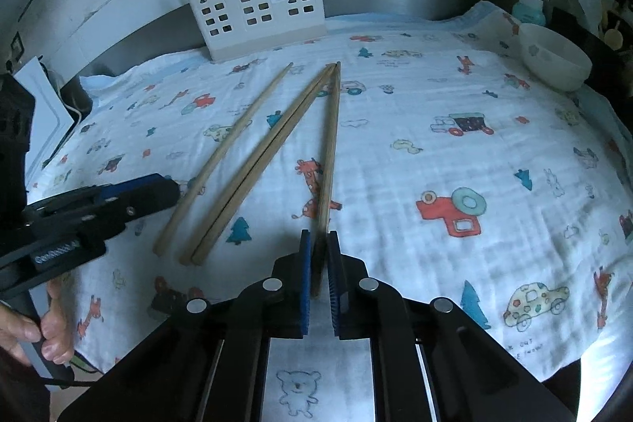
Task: Organize utensils
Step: 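Move both open grippers back down to the remaining chopsticks, then close the left gripper on a chopstick while the right gripper grasps another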
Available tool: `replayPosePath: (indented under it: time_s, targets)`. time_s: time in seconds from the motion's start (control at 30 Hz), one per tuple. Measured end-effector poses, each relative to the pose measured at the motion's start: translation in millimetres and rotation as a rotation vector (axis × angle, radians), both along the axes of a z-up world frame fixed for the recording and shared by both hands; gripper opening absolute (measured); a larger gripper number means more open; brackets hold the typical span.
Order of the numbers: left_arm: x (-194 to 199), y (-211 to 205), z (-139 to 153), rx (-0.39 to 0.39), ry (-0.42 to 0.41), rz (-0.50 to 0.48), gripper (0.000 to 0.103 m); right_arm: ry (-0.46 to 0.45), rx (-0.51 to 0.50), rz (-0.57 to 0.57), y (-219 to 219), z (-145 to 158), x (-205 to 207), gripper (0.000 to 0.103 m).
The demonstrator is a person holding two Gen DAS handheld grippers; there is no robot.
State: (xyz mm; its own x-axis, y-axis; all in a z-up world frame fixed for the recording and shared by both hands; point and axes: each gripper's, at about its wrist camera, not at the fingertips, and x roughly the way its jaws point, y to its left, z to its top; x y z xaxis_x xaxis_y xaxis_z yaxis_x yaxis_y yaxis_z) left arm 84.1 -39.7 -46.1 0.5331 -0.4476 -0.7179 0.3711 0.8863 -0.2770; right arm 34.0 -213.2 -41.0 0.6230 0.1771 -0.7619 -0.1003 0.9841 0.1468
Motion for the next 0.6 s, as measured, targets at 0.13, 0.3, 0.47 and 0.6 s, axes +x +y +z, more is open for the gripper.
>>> replayPosePath:
  time_s: [0.13,0.3,0.47,0.6]
  targets:
    - [0.4,-9.4,-5.1,0.04,0.008,0.002,0.021,-0.01,0.001,0.017,-0.9,-0.5,-2.4,0.008]
    - [1.1,-12.1,-5.7,0.082,-0.002,0.019,0.014,-0.021,0.001,0.03,-1.0,-1.0,-3.6,0.008]
    - [-2.2,-22.9,-6.1,0.15,-0.025,0.031,0.013,-0.037,-0.002,0.04,0.9,-1.5,-4.3,0.008]
    - [-3.0,-26.3,-5.9,0.174,-0.04,0.032,0.013,-0.045,-0.001,0.047,0.8,-1.7,-5.3,0.008]
